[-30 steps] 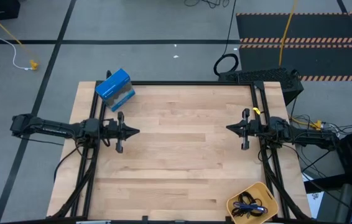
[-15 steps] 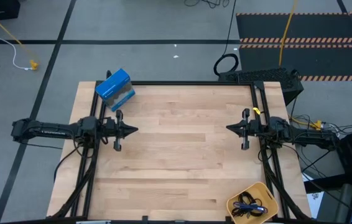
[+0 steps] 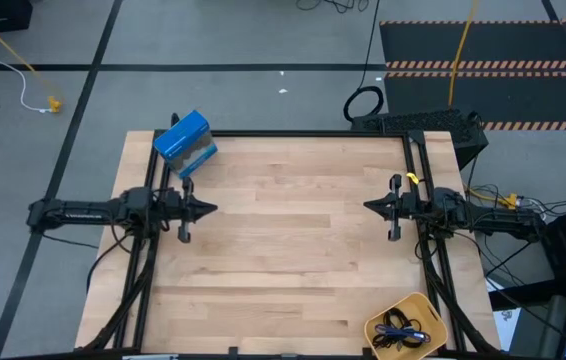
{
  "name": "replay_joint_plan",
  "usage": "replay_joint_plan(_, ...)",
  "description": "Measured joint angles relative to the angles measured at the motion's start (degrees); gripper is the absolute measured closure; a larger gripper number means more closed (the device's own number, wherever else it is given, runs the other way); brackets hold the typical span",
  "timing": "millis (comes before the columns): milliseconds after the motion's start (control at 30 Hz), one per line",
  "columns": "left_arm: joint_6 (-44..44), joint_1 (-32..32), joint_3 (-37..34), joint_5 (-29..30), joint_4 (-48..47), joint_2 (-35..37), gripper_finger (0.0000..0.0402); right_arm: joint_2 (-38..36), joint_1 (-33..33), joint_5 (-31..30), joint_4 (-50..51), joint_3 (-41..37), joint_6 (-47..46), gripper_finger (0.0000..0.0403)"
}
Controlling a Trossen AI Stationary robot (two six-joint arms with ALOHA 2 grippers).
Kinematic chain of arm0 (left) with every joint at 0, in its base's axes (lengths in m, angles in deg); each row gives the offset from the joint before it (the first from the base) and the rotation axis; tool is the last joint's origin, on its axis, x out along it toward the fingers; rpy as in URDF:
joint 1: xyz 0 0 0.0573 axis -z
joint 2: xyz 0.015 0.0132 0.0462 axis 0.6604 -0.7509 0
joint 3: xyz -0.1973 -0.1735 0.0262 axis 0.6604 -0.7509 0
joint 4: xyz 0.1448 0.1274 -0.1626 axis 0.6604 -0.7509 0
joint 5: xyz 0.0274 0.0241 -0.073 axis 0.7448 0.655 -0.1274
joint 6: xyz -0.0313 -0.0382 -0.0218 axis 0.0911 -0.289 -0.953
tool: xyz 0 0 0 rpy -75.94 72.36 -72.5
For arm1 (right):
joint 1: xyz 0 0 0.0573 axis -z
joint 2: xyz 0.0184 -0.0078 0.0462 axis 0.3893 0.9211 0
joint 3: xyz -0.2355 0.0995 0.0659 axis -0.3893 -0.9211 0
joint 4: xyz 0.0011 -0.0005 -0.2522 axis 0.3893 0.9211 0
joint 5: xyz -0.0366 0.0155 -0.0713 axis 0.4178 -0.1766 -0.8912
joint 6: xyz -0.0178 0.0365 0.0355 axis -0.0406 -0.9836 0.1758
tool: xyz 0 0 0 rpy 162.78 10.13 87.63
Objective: Pick and place USB-C Cables
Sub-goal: Return to Home Position
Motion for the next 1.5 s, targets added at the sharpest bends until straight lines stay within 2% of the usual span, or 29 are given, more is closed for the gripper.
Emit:
replay_joint_plan(400,1.41,0.0,0.0,-0.02,-7.68,9.91,0.0399,0.0,0.0,0.0,0.0,0.01,0.0,0.0403)
replay_joint_plan(1500,-0.01,0.0,0.04,-0.42,-9.62,9.92,0.0398,0.0,0.0,0.0,0.06,0.01,0.0,0.0403)
